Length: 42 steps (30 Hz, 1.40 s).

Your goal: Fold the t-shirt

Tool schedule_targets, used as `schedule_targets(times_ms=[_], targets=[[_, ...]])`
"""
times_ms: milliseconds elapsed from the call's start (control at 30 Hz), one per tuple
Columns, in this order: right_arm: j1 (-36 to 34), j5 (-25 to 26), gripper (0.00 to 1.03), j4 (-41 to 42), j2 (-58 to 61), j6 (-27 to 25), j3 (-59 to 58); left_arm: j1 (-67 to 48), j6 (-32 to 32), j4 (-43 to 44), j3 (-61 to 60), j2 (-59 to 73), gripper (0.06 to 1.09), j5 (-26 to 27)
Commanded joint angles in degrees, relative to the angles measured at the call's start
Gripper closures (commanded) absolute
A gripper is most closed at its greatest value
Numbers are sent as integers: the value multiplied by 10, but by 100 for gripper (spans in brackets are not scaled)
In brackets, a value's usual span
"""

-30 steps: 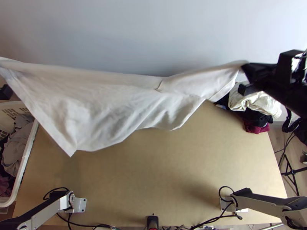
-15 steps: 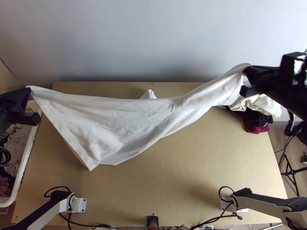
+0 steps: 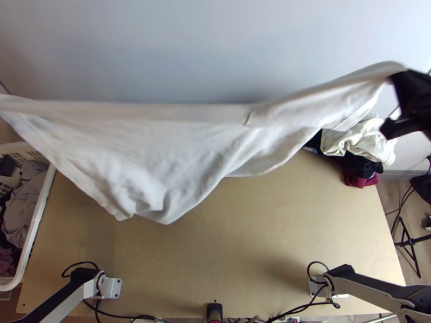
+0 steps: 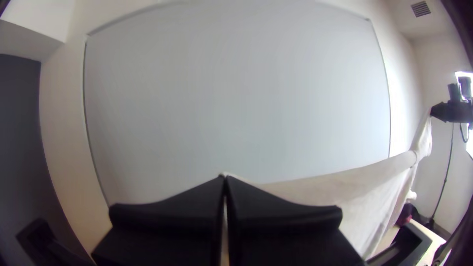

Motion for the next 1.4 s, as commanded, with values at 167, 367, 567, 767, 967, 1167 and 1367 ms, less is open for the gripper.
schedule_targets(times_ms=[167, 367, 567, 767, 967, 1167, 1367], targets=[[0, 8, 100, 22, -37, -4, 29, 31, 25, 46, 49, -22, 105, -13], [0, 7, 100, 0, -69, 5, 27, 31, 30, 30, 50, -52, 105, -13], [-1, 8, 100, 14, -109, 2, 22, 31, 26, 39, 59, -86, 105, -12], [-4, 6, 100, 27, -140, -1, 22, 27, 27, 59, 76, -103, 105, -1], [-30, 4, 100, 34, -175, 7, 23, 27, 32, 71, 92, -110, 105, 7], [-69, -15, 100, 22, -204, 22, 23, 31, 36, 67, 90, -120, 105, 30], [-106, -39, 100, 13, -222, 28, 28, 40, 34, 73, 90, -118, 105, 44]])
